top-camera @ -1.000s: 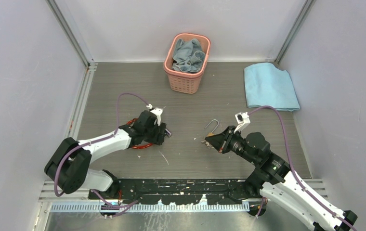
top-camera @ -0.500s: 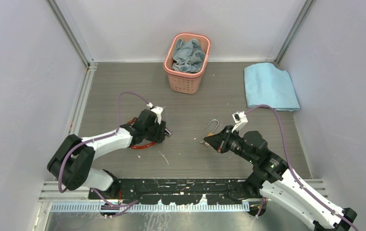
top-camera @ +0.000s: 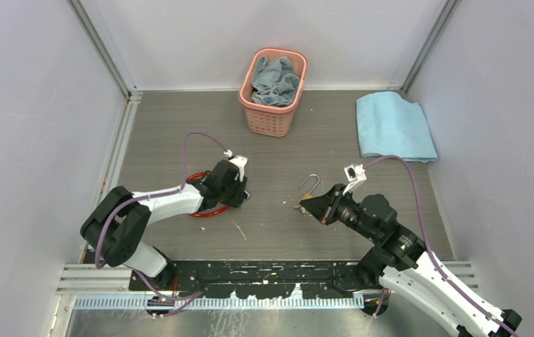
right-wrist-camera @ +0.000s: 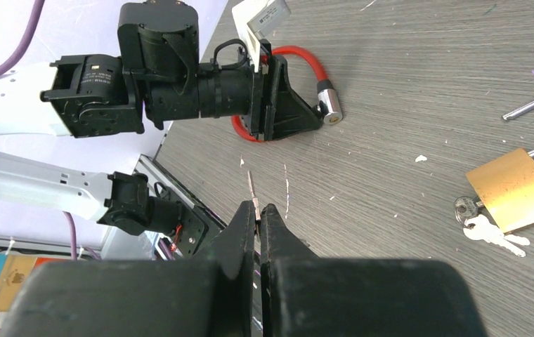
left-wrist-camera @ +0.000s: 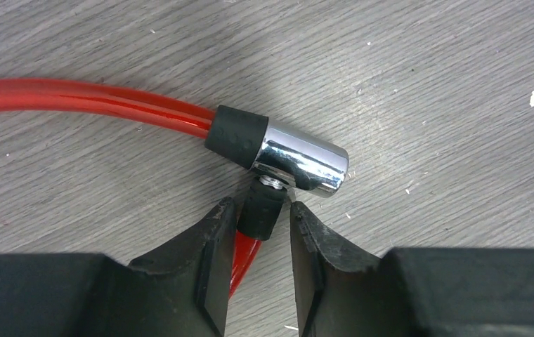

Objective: Unlock with the key

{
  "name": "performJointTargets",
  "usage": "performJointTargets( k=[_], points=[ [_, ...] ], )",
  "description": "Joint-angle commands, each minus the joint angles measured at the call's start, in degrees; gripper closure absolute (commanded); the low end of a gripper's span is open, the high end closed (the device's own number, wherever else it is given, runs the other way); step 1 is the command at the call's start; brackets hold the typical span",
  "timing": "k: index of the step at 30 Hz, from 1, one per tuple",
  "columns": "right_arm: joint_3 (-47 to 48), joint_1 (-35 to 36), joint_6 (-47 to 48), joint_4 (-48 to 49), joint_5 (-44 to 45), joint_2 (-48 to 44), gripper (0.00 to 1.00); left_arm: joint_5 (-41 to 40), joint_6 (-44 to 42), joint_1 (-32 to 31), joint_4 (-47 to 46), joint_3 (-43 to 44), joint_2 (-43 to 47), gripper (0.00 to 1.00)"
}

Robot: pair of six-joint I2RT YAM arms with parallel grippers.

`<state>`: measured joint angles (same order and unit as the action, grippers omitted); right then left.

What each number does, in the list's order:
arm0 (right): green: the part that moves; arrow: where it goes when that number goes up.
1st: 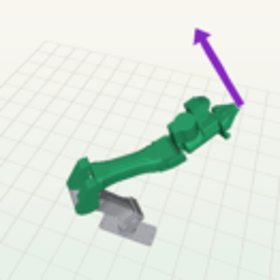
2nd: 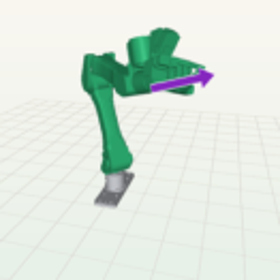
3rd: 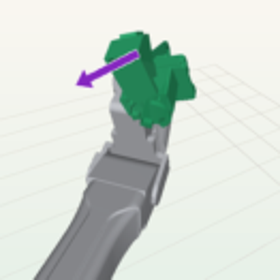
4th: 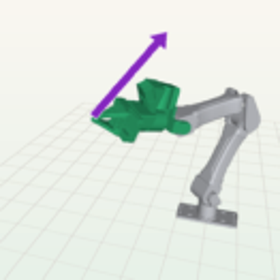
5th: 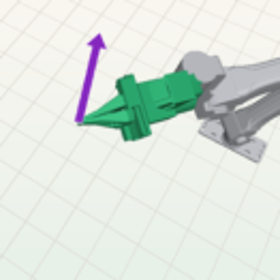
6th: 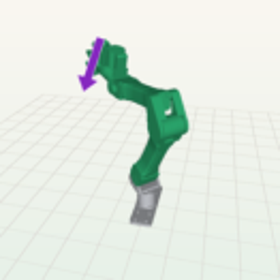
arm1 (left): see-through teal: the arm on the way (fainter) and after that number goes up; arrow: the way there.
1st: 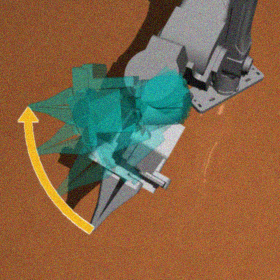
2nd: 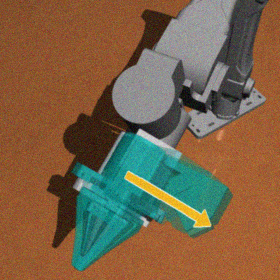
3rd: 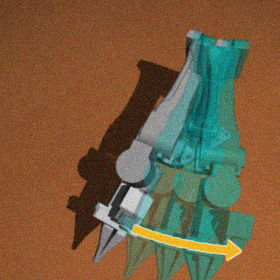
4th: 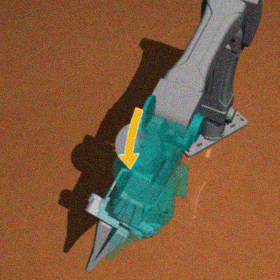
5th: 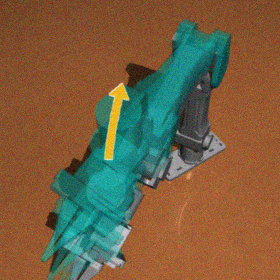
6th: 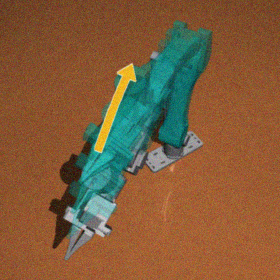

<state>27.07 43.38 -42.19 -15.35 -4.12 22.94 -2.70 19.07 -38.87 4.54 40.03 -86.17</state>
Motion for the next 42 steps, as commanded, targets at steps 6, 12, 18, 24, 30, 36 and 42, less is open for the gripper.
performJointTargets(
  k=[6,12,18,24,30,36,42],
  points=[
    [0.97,0.20,0.47,1.17,0.69,-1.42,0.99,-9.45,-0.53,-5.45,3.77,5.25,-4.06,0.73],
    [0.97,0.22,0.56,-0.94,1.53,-3.31,0.99,-9.68,-0.78,-5.91,5.11,7.14,-7.21,0.93],
    [0.57,0.22,-0.02,-2.84,2.67,-4.56,0.99,-5.09,-2.10,-5.87,2.63,5.49,-4.76,1.00],
    [-0.32,0.15,-0.91,-3.73,3.94,-4.00,0.99,-1.38,-1.60,-5.86,-2.40,-0.13,3.33,1.00],
    [-0.80,0.20,-1.71,-2.73,3.94,-1.06,0.99,0.69,-1.32,-5.86,-5.80,-5.07,10.50,1.00],
    [-2.25,0.22,-4.21,0.31,3.94,1.06,0.99,1.43,-1.14,-5.86,-8.06,-7.76,14.99,1.00],
    [-4.15,0.22,-7.61,4.06,3.94,4.44,0.99,1.98,-1.49,-5.79,-8.99,-8.23,15.33,1.00]
  ],
)
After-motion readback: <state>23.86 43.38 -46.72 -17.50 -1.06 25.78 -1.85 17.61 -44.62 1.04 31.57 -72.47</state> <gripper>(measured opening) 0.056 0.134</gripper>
